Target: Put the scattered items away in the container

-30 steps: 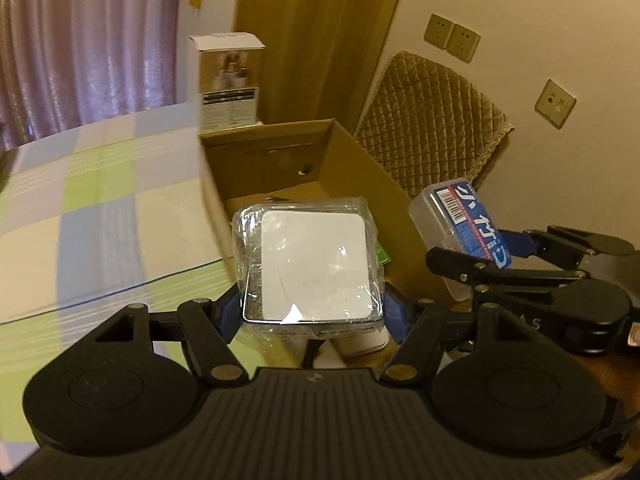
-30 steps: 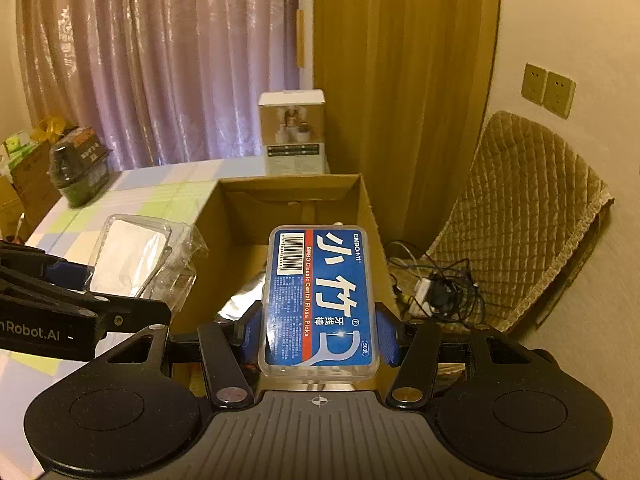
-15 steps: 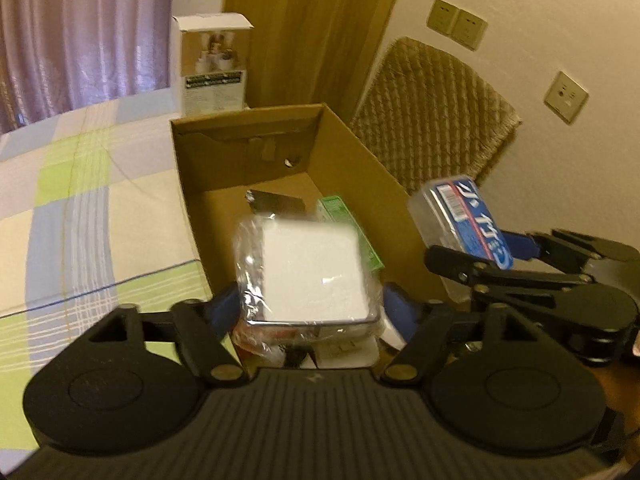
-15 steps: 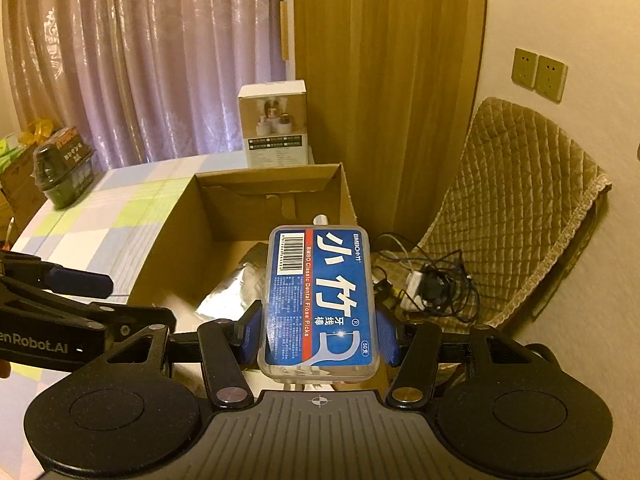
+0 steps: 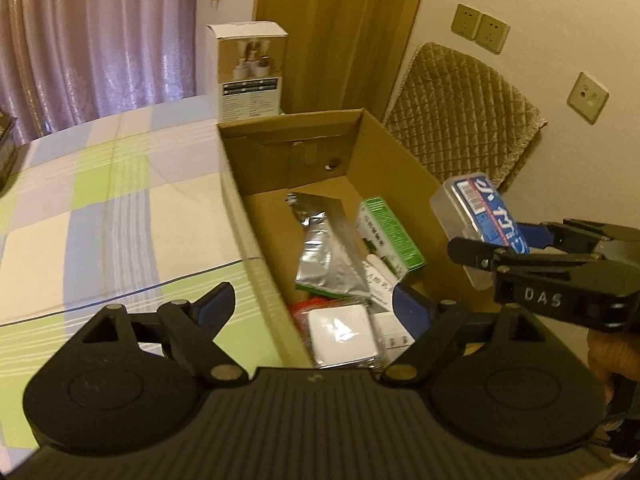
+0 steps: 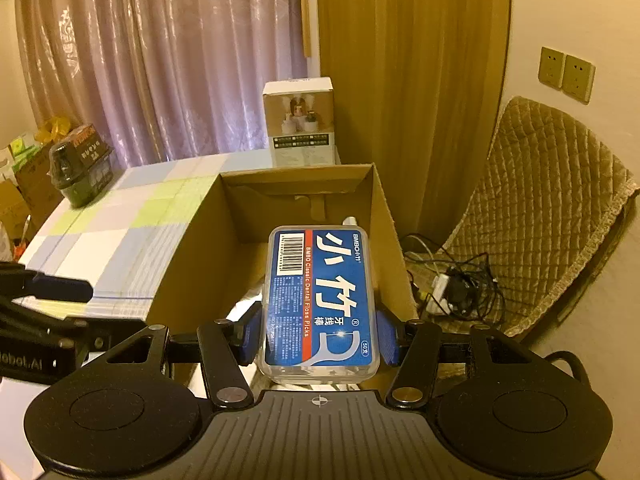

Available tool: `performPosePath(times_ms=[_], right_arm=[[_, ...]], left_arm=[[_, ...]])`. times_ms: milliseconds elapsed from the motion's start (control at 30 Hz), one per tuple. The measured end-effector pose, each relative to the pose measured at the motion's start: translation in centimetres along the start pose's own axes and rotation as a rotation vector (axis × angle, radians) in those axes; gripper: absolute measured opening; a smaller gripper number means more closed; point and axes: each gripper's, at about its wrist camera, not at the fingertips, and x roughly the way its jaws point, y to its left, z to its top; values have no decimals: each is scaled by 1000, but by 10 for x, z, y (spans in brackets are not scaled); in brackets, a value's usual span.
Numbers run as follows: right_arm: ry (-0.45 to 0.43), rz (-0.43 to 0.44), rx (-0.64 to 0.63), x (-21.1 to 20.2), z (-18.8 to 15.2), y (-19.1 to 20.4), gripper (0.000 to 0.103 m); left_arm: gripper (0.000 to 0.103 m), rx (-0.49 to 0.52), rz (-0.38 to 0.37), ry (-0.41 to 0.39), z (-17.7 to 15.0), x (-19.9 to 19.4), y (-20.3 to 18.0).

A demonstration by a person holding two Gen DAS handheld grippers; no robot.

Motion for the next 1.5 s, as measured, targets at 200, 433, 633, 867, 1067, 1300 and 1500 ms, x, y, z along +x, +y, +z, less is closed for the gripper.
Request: performPosePath(times_ms=[200,433,633,867,1067,1300,1500], right_arm=[[-54,-2,-14,2,6,5,100],[-60,-25,5,-5,4,3,100],[-51,-43,79,-19,-4,-1,100],[-11,-32,115,-48,-13,3,100],[16,-37,127,-75,-24,10,100],[37,-28,118,-105,-39,21,100],[54,-21,99,-124,-51,32,100]], left_arm=[[89,-3,15,2,-4,-3,8],[97,-7,26,-3,-7,-4,12],[102,-20,39,-25,-9,-12,11],[102,-64,56,8,-11,-23,7],[102,-95,65,12,-22,-44,-2],[102,-156,65,10,-36,-70,-9],[102,-175,70,0,-51,-88,-17]])
